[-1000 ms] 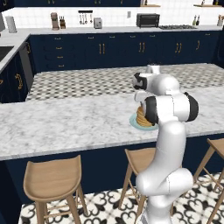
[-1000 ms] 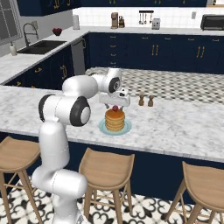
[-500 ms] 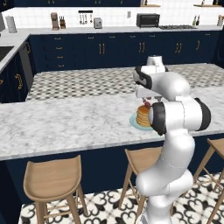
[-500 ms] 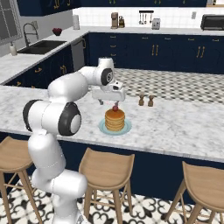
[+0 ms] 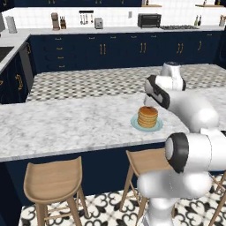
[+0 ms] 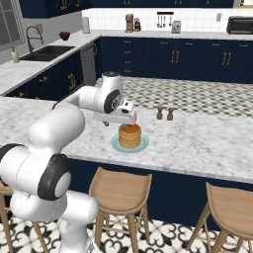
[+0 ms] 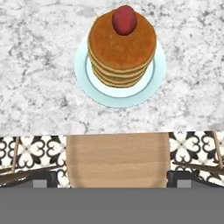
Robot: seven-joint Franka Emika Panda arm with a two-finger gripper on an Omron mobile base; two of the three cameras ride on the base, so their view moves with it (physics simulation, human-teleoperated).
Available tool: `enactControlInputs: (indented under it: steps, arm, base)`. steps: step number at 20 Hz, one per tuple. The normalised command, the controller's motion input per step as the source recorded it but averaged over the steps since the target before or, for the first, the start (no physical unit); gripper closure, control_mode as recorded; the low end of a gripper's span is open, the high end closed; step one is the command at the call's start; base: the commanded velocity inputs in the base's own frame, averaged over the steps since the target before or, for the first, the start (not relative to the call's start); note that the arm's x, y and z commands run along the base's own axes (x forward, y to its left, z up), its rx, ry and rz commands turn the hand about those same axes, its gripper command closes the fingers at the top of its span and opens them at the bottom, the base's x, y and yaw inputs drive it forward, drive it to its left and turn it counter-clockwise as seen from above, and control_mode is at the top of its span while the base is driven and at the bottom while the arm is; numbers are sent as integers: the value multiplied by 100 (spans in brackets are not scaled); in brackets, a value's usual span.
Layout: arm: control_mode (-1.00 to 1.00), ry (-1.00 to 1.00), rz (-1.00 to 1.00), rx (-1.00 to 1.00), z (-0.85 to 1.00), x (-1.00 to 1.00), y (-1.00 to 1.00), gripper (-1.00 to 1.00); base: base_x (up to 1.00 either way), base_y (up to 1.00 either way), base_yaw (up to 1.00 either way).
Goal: Take the strawberry from the fridge and place it on top of the pancake, located on the dining counter.
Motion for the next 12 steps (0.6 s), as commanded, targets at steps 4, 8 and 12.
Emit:
enactControlInputs:
  steps: [4, 8, 12]
  arm:
    - [-100, -14, 9, -18, 14, -97, 54, -100]
    - [-100, 2, 4, -24, -4, -39, 66, -100]
    - [-100, 11, 0, -28, -32, -11, 87, -100]
  base:
    - [0, 0, 0]
    - [0, 0, 0]
    - [0, 0, 0]
